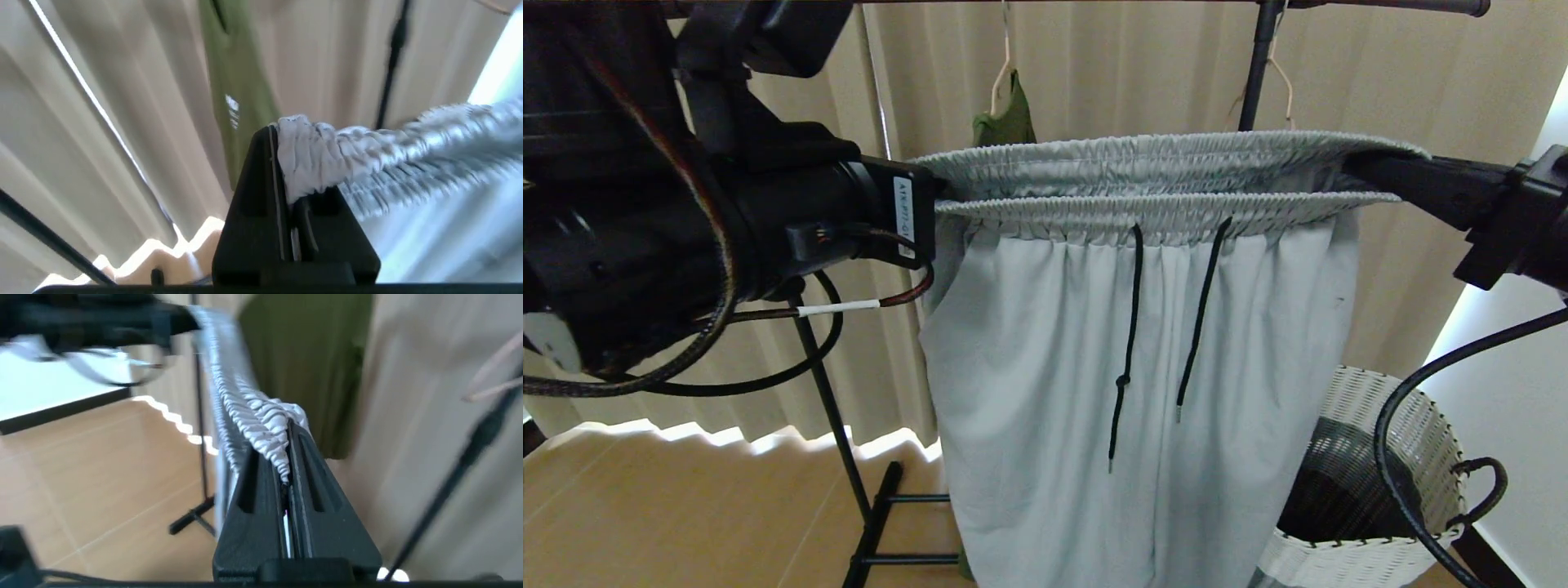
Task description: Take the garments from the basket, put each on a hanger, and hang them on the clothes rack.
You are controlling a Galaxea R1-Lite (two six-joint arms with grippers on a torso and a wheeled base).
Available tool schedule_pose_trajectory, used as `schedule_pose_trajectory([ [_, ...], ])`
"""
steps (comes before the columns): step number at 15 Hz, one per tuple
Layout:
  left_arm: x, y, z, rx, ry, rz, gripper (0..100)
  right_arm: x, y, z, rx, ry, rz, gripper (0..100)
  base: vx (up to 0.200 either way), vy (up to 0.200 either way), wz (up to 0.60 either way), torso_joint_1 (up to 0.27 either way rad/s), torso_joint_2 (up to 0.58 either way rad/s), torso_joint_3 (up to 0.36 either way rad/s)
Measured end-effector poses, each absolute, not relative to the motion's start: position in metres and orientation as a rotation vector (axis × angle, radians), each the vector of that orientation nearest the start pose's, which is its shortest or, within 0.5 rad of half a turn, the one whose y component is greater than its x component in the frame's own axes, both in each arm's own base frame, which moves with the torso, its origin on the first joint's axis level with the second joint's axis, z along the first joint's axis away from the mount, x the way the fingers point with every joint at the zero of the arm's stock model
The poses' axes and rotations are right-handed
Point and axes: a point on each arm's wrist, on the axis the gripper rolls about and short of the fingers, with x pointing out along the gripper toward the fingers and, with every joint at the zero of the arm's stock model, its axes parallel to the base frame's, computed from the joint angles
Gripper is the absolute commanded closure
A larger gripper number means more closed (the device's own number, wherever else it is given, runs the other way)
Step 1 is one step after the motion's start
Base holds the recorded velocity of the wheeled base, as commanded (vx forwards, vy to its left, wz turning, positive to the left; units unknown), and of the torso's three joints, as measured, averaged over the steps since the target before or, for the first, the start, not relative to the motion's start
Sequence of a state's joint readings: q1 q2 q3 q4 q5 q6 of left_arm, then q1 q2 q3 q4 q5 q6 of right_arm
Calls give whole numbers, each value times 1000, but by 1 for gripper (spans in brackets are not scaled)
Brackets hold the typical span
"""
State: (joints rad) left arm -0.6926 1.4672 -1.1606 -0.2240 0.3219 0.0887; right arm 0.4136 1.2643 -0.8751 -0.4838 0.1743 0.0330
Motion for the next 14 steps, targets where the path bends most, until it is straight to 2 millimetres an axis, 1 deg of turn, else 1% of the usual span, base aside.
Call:
schedule_pose_trajectory([
  [4,194,-157,302,132,72,-409,100,190,86,289,37,-39,584,100,0,0,0,0,0,0],
  [10,191,-156,302,137,69,-411,100,192,87,285,35,-19,585,100,0,0,0,0,0,0],
  [11,191,-155,302,139,70,-411,100,192,87,285,34,-14,585,0,0,0,0,0,0,0],
  [14,193,-154,300,164,71,-396,100,191,87,278,31,14,584,0,0,0,0,0,0,0],
])
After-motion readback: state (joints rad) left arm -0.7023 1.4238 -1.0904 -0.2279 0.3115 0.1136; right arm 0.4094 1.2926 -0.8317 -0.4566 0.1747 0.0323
